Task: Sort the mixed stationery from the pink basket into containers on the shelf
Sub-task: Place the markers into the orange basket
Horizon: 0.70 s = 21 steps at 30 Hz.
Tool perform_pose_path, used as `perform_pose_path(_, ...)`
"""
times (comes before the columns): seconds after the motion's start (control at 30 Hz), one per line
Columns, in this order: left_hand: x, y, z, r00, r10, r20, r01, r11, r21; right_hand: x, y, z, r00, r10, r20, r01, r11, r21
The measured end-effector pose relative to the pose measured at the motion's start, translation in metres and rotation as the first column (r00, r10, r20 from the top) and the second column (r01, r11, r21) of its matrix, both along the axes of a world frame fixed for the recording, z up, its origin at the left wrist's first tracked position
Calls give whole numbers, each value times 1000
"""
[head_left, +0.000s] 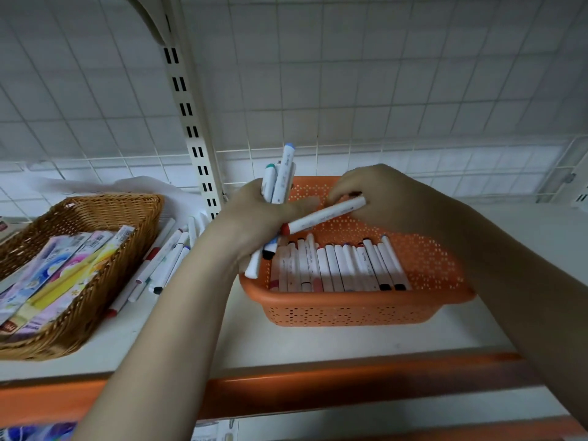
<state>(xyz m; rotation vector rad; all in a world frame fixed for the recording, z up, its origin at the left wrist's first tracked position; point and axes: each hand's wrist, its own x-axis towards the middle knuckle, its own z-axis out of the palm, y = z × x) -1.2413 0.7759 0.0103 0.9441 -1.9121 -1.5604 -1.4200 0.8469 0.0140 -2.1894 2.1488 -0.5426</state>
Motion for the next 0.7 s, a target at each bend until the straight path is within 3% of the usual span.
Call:
perform_pose_path(0.13, 10, 12, -2, 987, -17, -160, 37, 992, 121, 3, 3, 7, 993, -56, 101, 68, 990, -127)
perform_pose_path(0.23, 13, 15, -3, 973, 24, -229, -7, 997, 76, 3, 3, 3, 983, -138, 124, 158, 973, -168)
perform_pose_path(0.4, 8, -1, -8, 916, 203, -347, -185, 979, 83, 11, 16, -1, 993, -13, 118, 13, 1000, -3)
perform_pose_path(0.57, -11, -16, -5, 944, 225, -244, -254, 963, -95, 18, 24, -5, 990, 62, 126, -73, 994, 85)
perform_pose_path(0.63, -17, -26, 2, 957, 225, -184, -256, 952, -167, 12, 25, -2, 965, 1, 261, 2, 1000, -11)
perform_pose_path(0.7, -22, -36, 12, 972, 225, -71, -236, 932, -275, -2, 24, 5, 901, -90, 425, 183, 966, -183)
